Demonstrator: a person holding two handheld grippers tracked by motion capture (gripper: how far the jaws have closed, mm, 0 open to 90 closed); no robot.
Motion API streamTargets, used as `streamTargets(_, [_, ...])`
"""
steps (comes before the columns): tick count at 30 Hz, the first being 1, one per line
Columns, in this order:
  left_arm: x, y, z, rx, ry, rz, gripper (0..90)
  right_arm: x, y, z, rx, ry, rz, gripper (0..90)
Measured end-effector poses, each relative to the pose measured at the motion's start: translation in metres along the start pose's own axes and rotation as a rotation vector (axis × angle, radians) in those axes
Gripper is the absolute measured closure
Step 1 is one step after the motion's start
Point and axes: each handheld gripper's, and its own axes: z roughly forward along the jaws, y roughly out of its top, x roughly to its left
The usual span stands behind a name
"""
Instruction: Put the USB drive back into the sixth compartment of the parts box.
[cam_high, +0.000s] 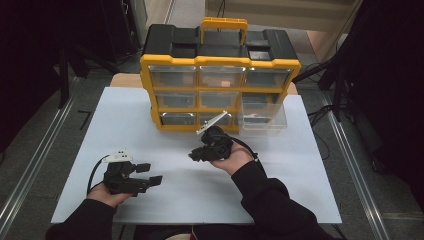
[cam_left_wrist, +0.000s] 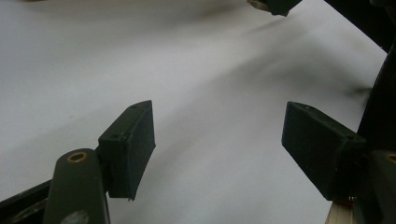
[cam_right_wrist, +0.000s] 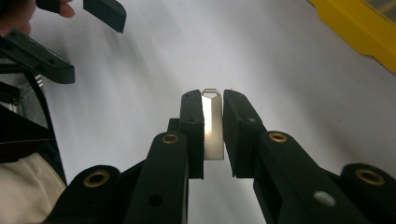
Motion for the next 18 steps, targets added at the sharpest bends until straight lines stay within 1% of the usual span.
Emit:
streamTargets(5, [0.0,0.0,-0.001,0.0,0.0,0.001,26.8,-0.001,0.002,-0.01,-0.007,0.01,0.007,76.3])
streamTargets(12, [0.0,0.0,0.0,0.002,-0.004,0.003,26.8,-0.001,0.005,-0.023,-0.003,0.022,0.023,76.3])
streamTargets(18, [0.0,0.0,0.0,0.001,-0.004,0.003,26.8,0.0,0.007,-0.032,0.003,0.026,0.02,76.3])
